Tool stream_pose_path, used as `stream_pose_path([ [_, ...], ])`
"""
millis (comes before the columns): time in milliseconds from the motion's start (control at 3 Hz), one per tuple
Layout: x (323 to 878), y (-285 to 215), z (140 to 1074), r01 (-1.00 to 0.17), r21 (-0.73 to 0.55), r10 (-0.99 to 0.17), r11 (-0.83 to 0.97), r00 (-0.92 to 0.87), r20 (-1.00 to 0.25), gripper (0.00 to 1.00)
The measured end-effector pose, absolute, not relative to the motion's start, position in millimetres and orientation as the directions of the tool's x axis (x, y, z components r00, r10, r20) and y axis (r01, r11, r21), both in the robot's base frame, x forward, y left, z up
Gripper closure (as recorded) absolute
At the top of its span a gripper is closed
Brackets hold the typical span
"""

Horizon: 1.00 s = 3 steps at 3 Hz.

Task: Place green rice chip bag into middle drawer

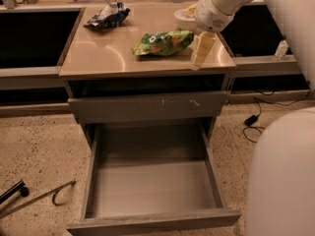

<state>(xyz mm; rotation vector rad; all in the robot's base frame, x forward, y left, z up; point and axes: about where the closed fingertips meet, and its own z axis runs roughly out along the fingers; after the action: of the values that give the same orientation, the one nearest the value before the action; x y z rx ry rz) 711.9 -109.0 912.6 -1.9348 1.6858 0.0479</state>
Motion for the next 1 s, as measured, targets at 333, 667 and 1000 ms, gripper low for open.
stream_pose_path([
  [333, 751.5, -84.6, 898.8, -0.904, -0.421, -0.886, -0.073, 0.253, -0.389, 0.00],
  [667, 784.2, -67.4, 879.5, -0.897, -0.432, -0.886, -0.092, 0.272, -0.376, 0.00],
  [1000, 800.9, -57.5, 861.3, -0.904, -0.417, -0.881, -0.095, 0.271, -0.388, 0.00],
])
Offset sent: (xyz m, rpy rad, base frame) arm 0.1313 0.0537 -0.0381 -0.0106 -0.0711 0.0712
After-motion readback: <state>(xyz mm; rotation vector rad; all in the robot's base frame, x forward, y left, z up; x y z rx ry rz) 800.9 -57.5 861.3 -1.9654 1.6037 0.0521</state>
